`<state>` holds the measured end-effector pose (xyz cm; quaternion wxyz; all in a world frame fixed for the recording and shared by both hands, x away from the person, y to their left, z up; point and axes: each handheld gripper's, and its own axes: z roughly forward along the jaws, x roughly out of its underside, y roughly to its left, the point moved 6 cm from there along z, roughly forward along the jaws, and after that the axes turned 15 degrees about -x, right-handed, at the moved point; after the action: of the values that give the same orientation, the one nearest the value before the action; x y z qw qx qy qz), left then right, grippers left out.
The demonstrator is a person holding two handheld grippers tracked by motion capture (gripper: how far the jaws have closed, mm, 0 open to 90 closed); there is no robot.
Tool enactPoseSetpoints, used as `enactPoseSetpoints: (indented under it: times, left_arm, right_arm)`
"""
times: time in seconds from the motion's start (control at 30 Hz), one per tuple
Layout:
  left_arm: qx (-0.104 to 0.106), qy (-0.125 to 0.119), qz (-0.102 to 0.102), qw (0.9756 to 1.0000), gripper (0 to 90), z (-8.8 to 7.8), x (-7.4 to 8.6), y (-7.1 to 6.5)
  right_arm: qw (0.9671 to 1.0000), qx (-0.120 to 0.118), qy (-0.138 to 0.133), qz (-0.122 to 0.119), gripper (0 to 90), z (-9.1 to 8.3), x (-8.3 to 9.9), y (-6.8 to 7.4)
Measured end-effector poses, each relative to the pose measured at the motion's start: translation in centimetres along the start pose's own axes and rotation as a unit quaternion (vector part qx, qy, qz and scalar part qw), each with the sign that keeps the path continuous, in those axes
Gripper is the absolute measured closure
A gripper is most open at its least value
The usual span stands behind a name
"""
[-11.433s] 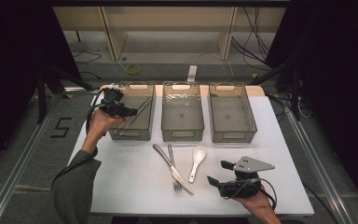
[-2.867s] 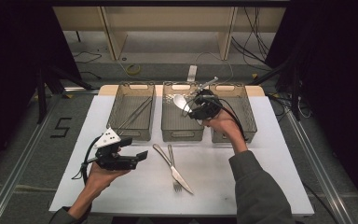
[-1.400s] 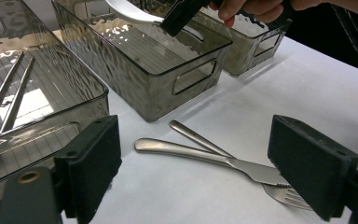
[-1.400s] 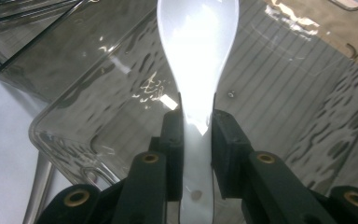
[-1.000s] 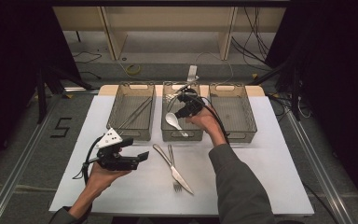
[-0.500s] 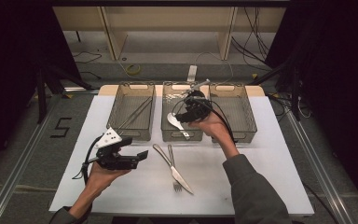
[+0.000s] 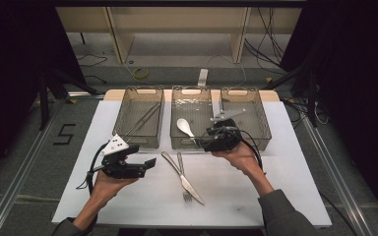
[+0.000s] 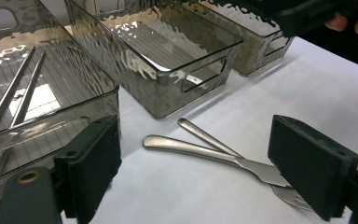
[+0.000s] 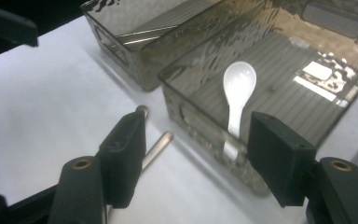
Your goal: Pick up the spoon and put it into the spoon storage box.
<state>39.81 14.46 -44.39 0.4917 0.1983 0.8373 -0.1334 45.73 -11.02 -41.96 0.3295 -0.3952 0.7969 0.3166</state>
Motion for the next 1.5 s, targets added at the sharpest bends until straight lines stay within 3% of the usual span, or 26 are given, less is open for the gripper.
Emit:
enactPoseSetpoints:
  times: [0.13, 0.37, 0.73, 0.83, 0.93, 1.17, 1.5]
  left_arm:
    - [-0.001, 0.001, 0.000, 1.0000, 16.3, 0.0, 0.0, 0.0]
    - [-0.003, 0.001, 0.003, 1.0000, 16.4, 0.3, -0.1, 0.4]
    - [0.004, 0.006, -0.001, 1.0000, 16.4, 1.1, -0.3, 0.4]
    - [0.008, 0.007, -0.003, 0.9999, 16.4, 1.3, -0.3, 0.3]
    - [0.028, 0.004, -0.017, 0.9994, 16.4, 1.4, -0.7, 0.0]
    - [0.031, 0.009, 0.004, 0.9995, 16.4, 2.3, -1.0, -0.8]
    - [0.037, 0.021, 0.012, 0.9990, 16.4, 3.7, -1.2, -1.2]
  right_arm:
    - [0.9996, -0.005, -0.028, 0.007, 37.7, -1.0, 1.8, 0.3]
    - [0.9987, -0.002, -0.050, 0.009, 35.0, -2.4, 3.4, 0.6]
    - [0.9960, 0.007, -0.080, 0.040, 31.0, -4.9, 7.5, 0.4]
    - [0.9951, 0.007, -0.090, 0.042, 30.5, -5.3, 7.9, 0.6]
    - [0.9941, 0.008, -0.100, 0.043, 30.5, -5.6, 8.3, 0.9]
    - [0.9928, 0.013, -0.111, 0.043, 30.1, -6.1, 9.1, 1.3]
    - [0.9921, 0.014, -0.116, 0.046, 27.5, -6.9, 10.3, 1.6]
